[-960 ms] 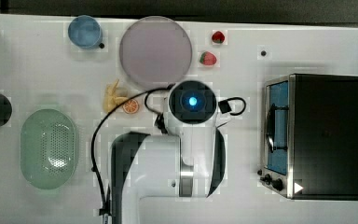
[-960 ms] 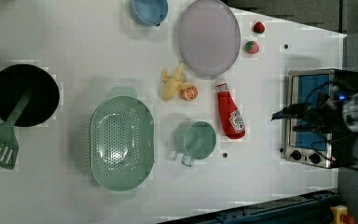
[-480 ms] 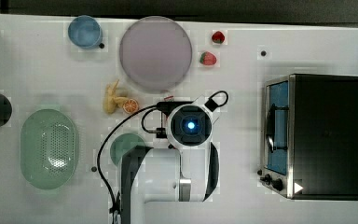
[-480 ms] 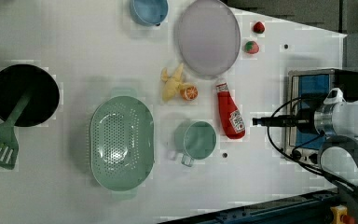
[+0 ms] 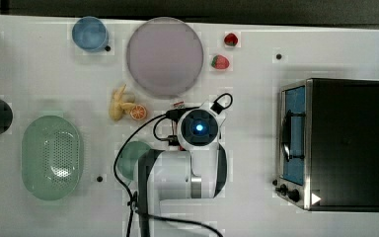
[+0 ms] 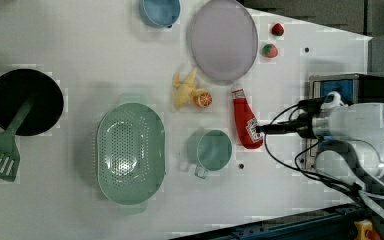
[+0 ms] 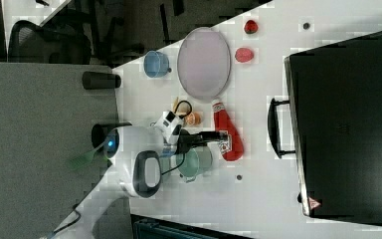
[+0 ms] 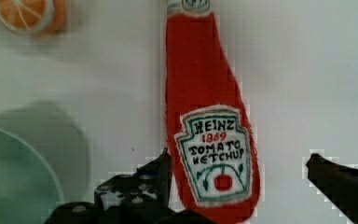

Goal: Pick Ketchup from the table and place it in strainer.

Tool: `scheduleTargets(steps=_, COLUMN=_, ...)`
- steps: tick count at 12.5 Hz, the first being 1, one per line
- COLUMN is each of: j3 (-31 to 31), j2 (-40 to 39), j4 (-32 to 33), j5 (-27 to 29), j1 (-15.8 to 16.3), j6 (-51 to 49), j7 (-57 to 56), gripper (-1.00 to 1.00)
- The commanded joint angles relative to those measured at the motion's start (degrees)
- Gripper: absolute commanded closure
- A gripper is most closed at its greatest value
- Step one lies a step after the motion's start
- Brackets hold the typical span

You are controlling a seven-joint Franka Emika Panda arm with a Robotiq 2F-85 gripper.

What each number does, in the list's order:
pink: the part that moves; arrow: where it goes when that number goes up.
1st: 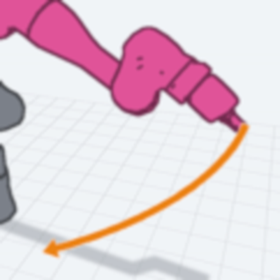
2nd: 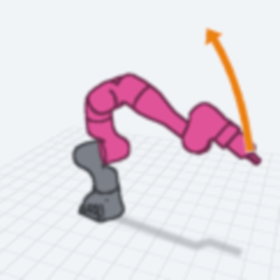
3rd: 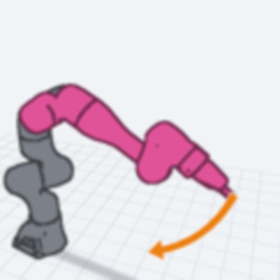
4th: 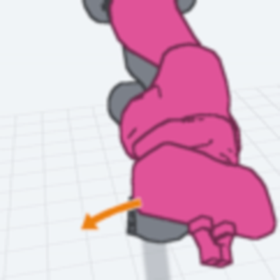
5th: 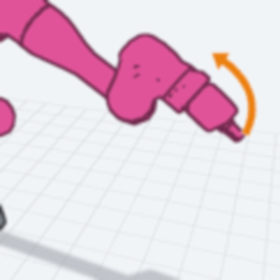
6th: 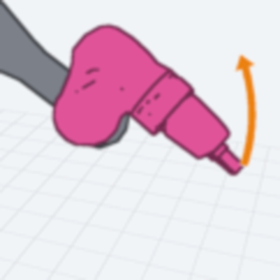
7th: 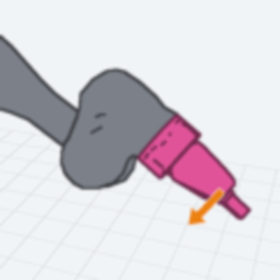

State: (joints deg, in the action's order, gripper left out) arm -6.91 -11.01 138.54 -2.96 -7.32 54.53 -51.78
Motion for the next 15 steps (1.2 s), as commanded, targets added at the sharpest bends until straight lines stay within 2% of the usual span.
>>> scheduleTargets(steps=1, j3=-0.7, j2=-3.6, j4=0.3, j5=-2.4, j1=0.3, j6=6.5, j7=-2.6, gripper=-1.0)
scheduleTargets(steps=6, j3=-0.9, j2=-8.2, j4=-0.7, j5=-2.4, j1=0.3, j6=7.8, j7=-2.1, gripper=-1.0)
scheduleTargets(steps=7, j3=-0.8, j2=-8.8, j4=-0.8, j5=-2.4, j1=0.3, j6=7.9, j7=-2.0, gripper=-0.92)
scheduleTargets(steps=10, j3=-0.7, j2=-9.7, j4=-0.9, j5=-2.4, j1=0.3, j6=9.7, j7=-2.0, gripper=-0.25)
scheduleTargets(steps=13, j3=-0.6, j2=-8.2, j4=-1.6, j5=-2.4, j1=0.3, j6=9.7, j7=-2.0, gripper=-0.25)
scheduleTargets(steps=15, j3=-0.6, j2=-4.2, j4=-1.8, j5=-2.4, j1=0.2, j6=6.7, j7=-1.7, gripper=-0.25)
